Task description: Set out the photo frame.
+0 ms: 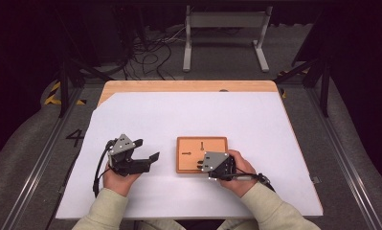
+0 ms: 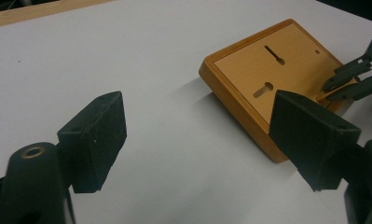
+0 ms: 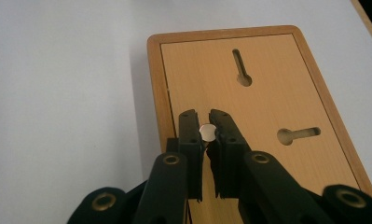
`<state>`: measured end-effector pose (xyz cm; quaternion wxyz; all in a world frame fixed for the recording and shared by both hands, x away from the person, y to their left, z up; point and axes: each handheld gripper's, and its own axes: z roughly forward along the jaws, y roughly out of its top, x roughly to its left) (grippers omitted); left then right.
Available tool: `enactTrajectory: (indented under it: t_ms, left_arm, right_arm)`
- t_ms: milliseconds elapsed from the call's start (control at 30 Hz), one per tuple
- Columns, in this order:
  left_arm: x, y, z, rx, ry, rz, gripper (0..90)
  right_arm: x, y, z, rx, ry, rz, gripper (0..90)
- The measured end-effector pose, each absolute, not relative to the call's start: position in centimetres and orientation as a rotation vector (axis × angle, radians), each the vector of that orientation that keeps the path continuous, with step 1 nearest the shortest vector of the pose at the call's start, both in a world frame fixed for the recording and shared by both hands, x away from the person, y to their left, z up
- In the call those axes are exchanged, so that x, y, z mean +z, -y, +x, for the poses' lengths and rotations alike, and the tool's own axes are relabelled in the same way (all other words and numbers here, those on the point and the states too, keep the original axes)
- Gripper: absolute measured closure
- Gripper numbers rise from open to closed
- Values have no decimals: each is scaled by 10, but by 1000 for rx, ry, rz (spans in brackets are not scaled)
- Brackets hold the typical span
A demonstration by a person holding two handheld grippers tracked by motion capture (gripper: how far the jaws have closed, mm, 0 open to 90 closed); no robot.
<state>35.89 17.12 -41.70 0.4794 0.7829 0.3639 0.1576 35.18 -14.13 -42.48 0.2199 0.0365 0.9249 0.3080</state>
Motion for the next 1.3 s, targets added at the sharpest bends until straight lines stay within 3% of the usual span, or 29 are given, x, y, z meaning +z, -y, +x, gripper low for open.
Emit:
enactTrajectory:
  t_ms: [1300]
  left_arm:
    - [-411,-110,396,225,-861,1971,131]
  right_arm:
    - [-441,135,307,695,-2315,-49,836]
